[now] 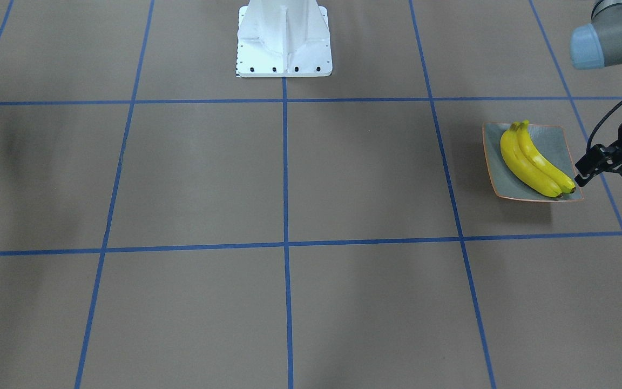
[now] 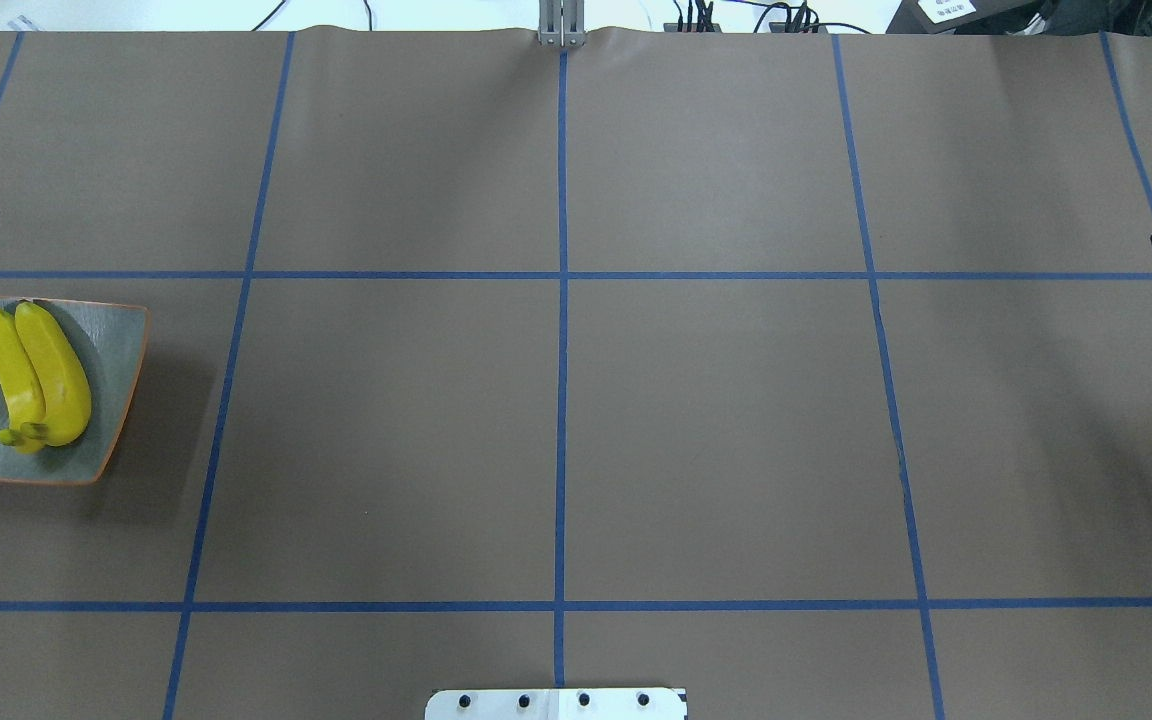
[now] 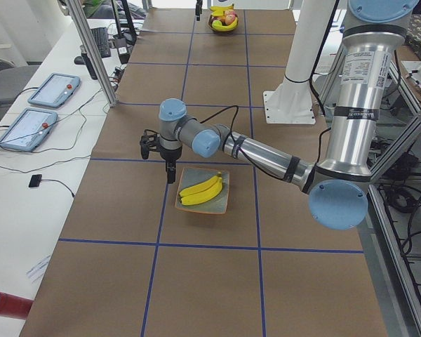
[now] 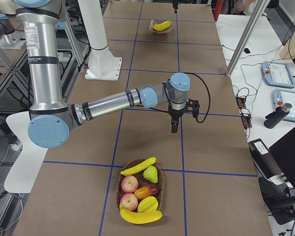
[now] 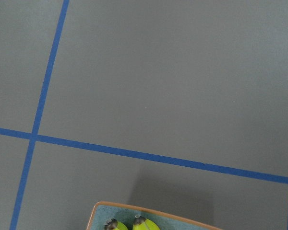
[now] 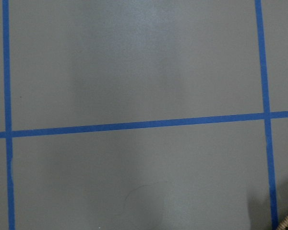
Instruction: Transfer all bananas from basket to plate
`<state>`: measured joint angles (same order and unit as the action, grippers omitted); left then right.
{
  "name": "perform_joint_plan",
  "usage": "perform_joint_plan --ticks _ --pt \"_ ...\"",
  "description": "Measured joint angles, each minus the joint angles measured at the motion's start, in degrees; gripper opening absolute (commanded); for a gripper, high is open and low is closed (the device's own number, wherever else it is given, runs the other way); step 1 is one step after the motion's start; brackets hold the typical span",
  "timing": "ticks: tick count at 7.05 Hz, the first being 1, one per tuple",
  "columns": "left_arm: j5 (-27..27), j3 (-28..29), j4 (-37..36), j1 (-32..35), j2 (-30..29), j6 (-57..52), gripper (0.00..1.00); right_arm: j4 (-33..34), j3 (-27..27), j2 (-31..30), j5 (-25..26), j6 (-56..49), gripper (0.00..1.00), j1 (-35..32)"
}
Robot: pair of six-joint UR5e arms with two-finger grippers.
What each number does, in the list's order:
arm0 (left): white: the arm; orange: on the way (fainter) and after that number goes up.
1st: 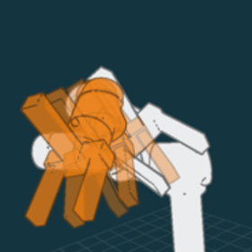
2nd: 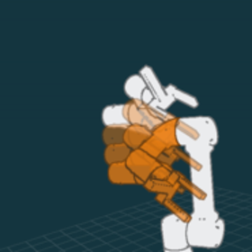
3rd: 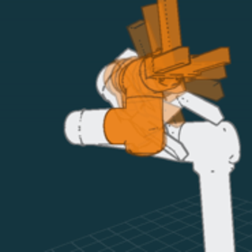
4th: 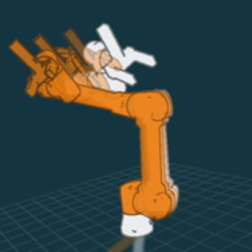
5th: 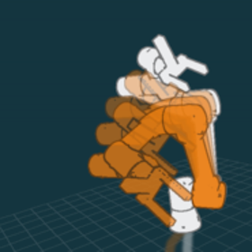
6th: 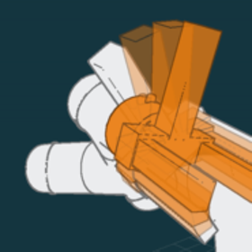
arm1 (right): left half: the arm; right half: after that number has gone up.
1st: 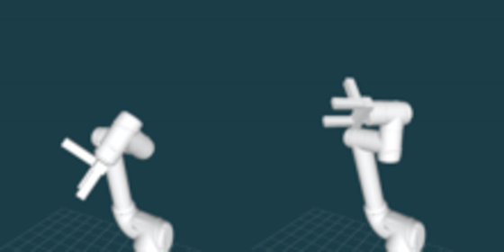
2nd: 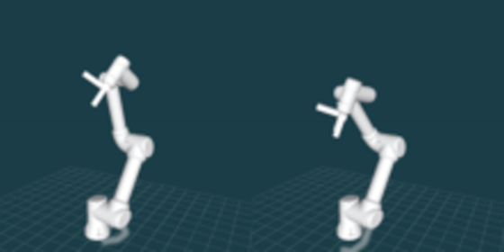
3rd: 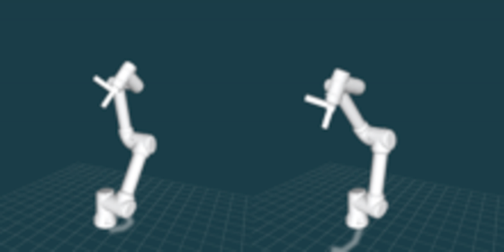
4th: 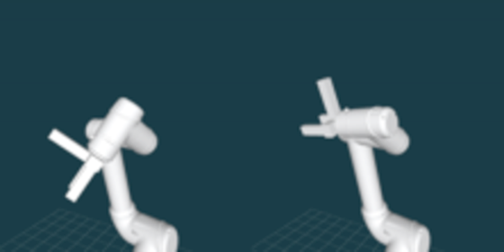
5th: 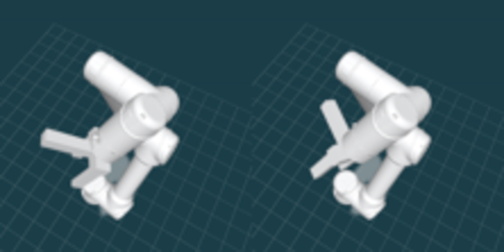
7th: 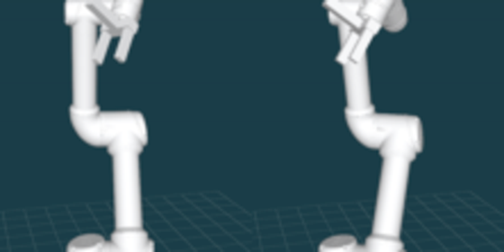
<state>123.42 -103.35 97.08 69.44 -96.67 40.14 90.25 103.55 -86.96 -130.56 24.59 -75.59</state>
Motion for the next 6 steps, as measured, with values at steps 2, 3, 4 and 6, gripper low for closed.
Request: perform_joint_plan --ticks 2,3,4,6 --pt "-0.73 0.10 -0.73 0.45 -0.37 -4.20 1.00 -0.09 -2.30 -0.57 -0.23 -4.25 1.00 -2.23" --pt "-0.84 0.33 -0.76 0.48 -0.37 -4.95 1.00 -0.13 -3.04 -0.75 -0.27 -5.32 1.00 -3.07" --pt "-0.86 0.46 -0.74 0.54 -0.22 -5.27 1.00 -0.18 -3.88 -1.01 -0.22 -6.94 1.00 -3.76" --pt "-0.81 0.19 -0.62 0.56 0.07 -5.11 1.00 -1.33 -8.54 -1.87 -0.32 -15.77 1.00 -6.66"
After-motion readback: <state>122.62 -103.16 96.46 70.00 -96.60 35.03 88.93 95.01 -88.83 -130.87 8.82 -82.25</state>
